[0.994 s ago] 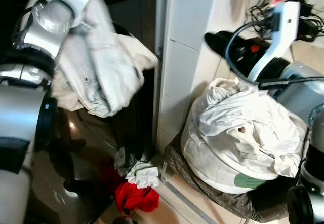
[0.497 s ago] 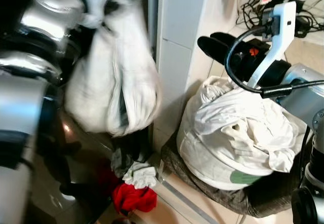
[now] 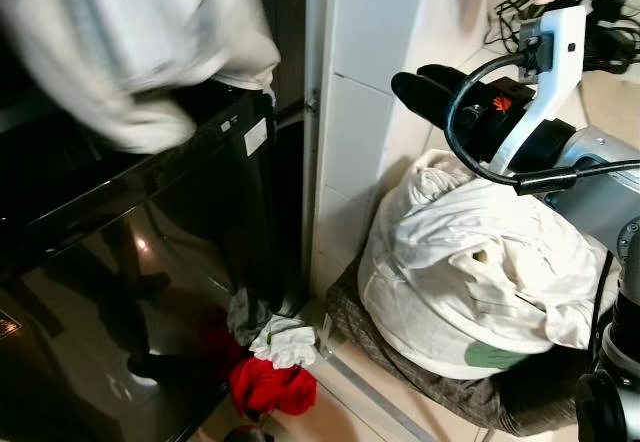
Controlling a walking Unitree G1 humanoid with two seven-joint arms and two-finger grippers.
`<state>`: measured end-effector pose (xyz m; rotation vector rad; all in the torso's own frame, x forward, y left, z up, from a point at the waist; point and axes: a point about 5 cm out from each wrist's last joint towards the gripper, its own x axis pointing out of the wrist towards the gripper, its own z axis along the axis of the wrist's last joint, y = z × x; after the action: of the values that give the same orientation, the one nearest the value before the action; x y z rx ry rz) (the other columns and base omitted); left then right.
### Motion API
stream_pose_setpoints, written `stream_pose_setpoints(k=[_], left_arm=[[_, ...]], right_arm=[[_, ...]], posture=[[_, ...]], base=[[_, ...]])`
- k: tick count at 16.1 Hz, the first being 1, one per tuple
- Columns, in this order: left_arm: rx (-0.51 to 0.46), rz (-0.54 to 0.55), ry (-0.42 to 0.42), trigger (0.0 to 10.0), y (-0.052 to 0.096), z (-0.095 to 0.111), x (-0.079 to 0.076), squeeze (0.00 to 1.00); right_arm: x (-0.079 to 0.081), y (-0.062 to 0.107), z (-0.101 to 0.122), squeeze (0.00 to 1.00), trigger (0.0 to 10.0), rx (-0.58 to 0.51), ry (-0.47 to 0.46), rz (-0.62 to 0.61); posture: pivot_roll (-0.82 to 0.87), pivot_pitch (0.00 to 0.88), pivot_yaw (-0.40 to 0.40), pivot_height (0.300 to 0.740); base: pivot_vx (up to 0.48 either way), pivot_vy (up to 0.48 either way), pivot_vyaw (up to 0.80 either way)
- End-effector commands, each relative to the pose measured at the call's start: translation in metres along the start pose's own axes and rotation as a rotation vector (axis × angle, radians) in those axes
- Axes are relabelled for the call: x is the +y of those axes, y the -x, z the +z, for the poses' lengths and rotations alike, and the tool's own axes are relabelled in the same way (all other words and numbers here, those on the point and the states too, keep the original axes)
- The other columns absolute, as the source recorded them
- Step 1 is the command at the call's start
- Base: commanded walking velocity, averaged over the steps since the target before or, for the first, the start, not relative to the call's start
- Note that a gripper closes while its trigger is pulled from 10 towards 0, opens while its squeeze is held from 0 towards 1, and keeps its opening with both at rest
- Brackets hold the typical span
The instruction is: Clothes washing
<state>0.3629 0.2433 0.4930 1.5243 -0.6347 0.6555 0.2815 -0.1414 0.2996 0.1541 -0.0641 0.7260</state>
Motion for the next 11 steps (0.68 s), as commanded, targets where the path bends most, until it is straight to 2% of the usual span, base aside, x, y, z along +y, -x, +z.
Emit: stream_pose_setpoints(k=[1,3,4,5,6,7,8,9,10,11], left_arm=[[-0.024,0.051,-0.031,0.0,0.0,0.002,0.003,0.0],[0.013,-0.051,-0.035,0.0,0.007,-0.003,-0.018,0.0],[0.113,-0.337,0.024,0.0,0.029,-0.014,-0.065,0.0],[0.157,-0.467,0.061,0.0,0.043,-0.017,-0.088,0.0],[0.201,-0.589,0.14,0.0,0.056,-0.018,-0.108,0.0],[0.223,-0.646,0.177,0.0,0.062,-0.018,-0.115,0.0],[0.286,-0.794,0.231,9.4,0.076,-0.022,-0.131,0.0],[0.318,-0.875,0.274,10.0,0.085,-0.024,-0.139,0.0],[0.331,-0.904,0.327,10.0,0.087,-0.023,-0.141,0.0],[0.36,-0.927,0.424,10.0,0.087,-0.024,-0.139,1.0]], right_arm=[[0.0,0.002,0.002,0.0,10.0,-0.019,0.013,-0.015],[0.0,0.002,0.001,0.0,10.0,-0.015,0.012,-0.014],[0.002,0.001,-0.003,0.0,10.0,0.005,0.014,-0.003],[0.003,0.001,-0.005,0.0,10.0,0.018,0.019,0.002],[0.005,0.0,-0.007,0.0,10.0,0.028,0.021,0.009],[0.005,0.001,-0.007,0.0,10.0,0.033,0.023,0.011],[0.005,0.001,-0.008,0.0,10.0,0.041,0.026,0.015],[0.005,0.001,-0.009,0.0,10.0,0.047,0.029,0.017],[0.005,0.001,-0.009,0.0,10.0,0.051,0.029,0.018],[0.005,0.0,-0.01,0.0,10.0,0.059,0.029,0.021]], posture=[[-0.05,0.0,0.011,0.74],[-0.05,0.0,0.007,0.74],[-0.05,0.0,0.003,0.74],[-0.05,0.0,0.003,0.74],[-0.05,0.0,0.003,0.74],[-0.06,0.0,0.001,0.74],[-0.06,0.0,0.001,0.74],[-0.06,0.0,0.001,0.74],[-0.06,0.0,-0.005,0.74],[-0.06,0.0,-0.005,0.74]], base=[[0.0,0.0,0.0],[0.0,0.0,0.0],[0.0,0.0,0.0],[0.0,0.0,0.0],[0.0,0.0,0.0],[0.0,0.0,0.0],[0.0,0.0,0.0],[0.0,0.0,0.0],[0.0,0.0,0.0],[0.0,0.0,0.0]])
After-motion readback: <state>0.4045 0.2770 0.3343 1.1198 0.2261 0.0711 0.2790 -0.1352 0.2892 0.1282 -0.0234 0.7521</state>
